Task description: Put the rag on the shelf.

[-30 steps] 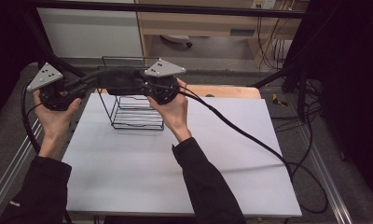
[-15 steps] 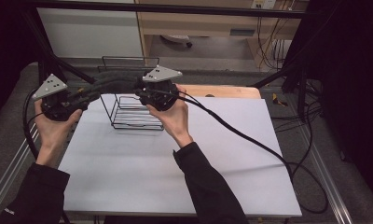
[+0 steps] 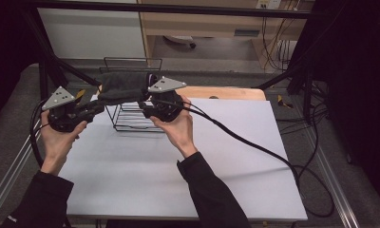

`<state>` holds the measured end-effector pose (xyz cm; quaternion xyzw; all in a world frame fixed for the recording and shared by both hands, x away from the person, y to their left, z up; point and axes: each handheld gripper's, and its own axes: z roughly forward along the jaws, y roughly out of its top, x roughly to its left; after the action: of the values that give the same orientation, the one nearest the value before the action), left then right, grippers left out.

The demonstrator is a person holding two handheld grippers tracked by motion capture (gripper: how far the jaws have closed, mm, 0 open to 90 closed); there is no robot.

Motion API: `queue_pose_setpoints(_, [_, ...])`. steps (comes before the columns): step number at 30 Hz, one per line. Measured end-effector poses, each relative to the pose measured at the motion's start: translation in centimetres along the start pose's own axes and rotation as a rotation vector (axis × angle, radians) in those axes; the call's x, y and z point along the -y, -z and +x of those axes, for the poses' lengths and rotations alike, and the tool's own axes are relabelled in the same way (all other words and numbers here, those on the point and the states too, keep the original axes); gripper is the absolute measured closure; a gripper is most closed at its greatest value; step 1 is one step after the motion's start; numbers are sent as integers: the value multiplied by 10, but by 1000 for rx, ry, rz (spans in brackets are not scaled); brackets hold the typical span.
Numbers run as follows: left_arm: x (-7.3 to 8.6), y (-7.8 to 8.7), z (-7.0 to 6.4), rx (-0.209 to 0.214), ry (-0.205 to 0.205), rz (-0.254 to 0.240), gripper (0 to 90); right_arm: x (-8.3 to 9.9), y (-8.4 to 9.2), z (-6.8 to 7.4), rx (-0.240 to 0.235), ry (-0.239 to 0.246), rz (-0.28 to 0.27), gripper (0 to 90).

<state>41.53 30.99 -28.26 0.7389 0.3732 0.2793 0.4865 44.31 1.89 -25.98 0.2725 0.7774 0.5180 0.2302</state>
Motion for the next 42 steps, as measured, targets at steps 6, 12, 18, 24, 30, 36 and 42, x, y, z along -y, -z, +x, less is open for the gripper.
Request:
queue_pose_setpoints(6, [11, -11, -1, 0, 13, 34, 695, 19, -8, -5, -23, -39, 18, 479])
queue_pose_setpoints(12, [19, -23, 0, -2, 42, 55, 664, 36, -21, -14, -26, -70, 20, 471])
queue_pose_setpoints(18, [21, -35, 4, -19, 75, 75, 597, 48, -30, -24, -9, -86, 22, 405])
queue_pose_setpoints(24, [26, -38, 4, -9, 94, 95, 471, 57, -25, -28, -26, -87, 15, 260])
queue_pose_setpoints(30, [31, -36, 0, 11, 96, 138, 342, 59, -13, -28, -77, -95, 31, 150])
queue_pose_setpoints(36, [39, -28, -5, 24, 69, 175, 267, 60, 7, -33, -78, -108, 39, 89])
queue_pose_setpoints(42, [52, -20, -11, 26, 63, 188, 174, 74, 30, -44, -66, -139, 57, 62])
